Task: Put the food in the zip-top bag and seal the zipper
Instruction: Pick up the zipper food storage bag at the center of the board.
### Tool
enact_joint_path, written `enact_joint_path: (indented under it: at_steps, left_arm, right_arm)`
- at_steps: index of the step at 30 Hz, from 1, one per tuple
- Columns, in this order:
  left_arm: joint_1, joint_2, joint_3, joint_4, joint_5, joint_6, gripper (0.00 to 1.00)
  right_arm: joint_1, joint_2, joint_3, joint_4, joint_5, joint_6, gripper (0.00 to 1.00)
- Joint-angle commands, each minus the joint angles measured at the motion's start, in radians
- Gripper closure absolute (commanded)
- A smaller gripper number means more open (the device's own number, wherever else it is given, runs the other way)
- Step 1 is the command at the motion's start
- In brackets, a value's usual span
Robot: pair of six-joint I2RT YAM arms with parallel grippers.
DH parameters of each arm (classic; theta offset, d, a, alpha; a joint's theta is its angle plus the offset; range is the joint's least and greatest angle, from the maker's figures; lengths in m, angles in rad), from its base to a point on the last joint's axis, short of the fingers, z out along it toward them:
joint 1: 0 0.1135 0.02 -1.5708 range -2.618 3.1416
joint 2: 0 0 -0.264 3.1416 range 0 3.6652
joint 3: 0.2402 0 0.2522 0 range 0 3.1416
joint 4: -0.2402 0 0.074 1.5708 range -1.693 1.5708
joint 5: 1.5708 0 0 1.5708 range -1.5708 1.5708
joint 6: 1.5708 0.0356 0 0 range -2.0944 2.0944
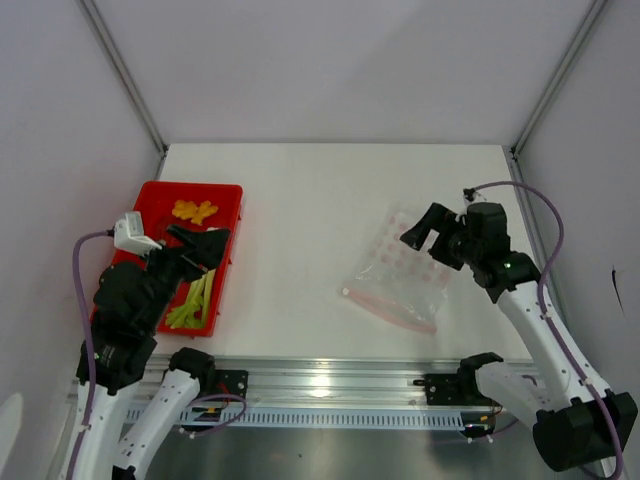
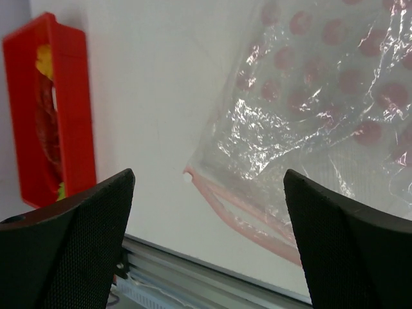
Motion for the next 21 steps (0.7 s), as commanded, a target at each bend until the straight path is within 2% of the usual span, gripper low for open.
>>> enact_joint_path:
  at_steps: [1,4,10,14,21]
  left_arm:
    - [0.018,0.124,0.127,-0.191,-0.053,0.079,0.00]
    - [0.044,0.222,0.207,-0.295,-0.092,0.078,0.00]
    - [0.150,0.363,0.247,-0.334,-0.056,0.075,0.00]
    - [0.182,0.361,0.195,-0.250,-0.030,0.043,0.00]
    - [0.187,0.361,0.178,-0.216,-0.037,0.043,0.00]
  right_arm:
    - [0.117,0.054,0.095,-0.070,0.197,-0.077,0.00]
    - [0.205,0.153,0.152,-0.113,0.277,-0.104,0.00]
    - [0.415,0.362,0.307,-0.264,0.556,-0.170,0.00]
    - [0.536,0.431,0.356,-0.326,0.585,-0.232,0.01]
    - [0.636,0.428,0.303,-0.353,0.653,-0.262,0.01]
